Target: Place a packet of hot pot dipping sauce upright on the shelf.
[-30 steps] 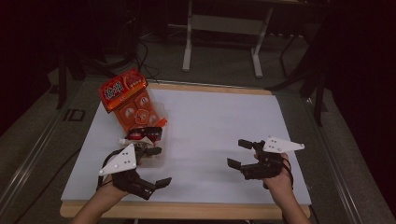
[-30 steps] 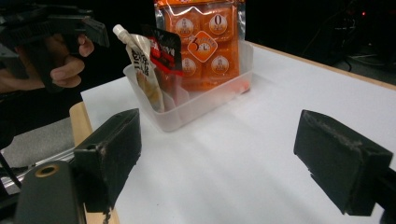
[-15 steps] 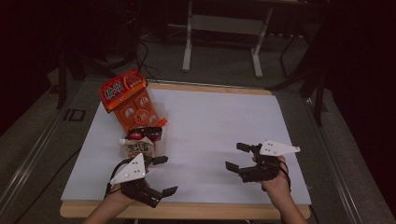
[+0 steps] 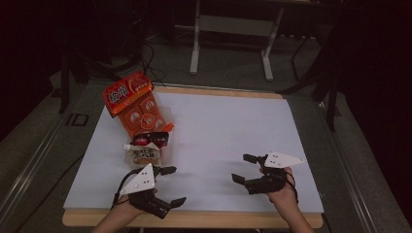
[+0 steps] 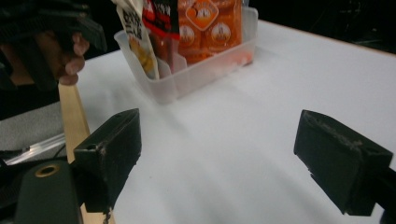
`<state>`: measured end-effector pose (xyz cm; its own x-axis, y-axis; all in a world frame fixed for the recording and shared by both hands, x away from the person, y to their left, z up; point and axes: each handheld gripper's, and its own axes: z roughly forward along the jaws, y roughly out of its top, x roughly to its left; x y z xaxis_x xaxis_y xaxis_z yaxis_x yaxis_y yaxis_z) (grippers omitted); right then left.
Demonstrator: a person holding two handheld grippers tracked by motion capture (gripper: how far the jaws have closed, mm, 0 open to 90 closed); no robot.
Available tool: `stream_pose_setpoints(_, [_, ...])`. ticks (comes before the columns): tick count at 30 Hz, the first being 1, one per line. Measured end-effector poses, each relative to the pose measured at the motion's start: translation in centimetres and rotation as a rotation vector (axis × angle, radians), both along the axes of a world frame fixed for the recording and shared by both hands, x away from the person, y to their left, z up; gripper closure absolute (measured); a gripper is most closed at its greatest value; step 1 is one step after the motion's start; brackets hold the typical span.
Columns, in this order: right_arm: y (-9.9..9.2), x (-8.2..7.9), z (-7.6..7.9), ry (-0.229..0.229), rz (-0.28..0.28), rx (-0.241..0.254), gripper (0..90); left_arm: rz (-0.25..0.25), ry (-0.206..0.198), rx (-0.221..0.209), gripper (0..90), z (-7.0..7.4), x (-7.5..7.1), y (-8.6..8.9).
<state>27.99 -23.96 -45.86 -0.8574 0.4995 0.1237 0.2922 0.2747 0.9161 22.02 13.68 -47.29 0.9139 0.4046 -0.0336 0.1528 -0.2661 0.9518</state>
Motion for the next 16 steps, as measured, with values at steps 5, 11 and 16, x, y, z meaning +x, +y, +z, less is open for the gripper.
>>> stream_pose_setpoints(5, [-0.03, 0.15, -0.78, 0.007, -0.006, -0.017, 15.0, -0.005, 0.009, 0.017, 6.8, -0.58, 0.02, -0.24])
stream_pose_setpoints(11, [-0.15, 0.22, -0.97, 0.011, -0.012, -0.014, 14.9, -0.011, 0.015, 0.022, 6.8, -0.84, 0.03, -0.40])
stream_pose_setpoints(16, [-0.07, 0.28, -1.10, 0.013, -0.009, -0.015, 15.0, -0.013, 0.015, 0.018, 6.9, -0.97, 0.07, -0.50])
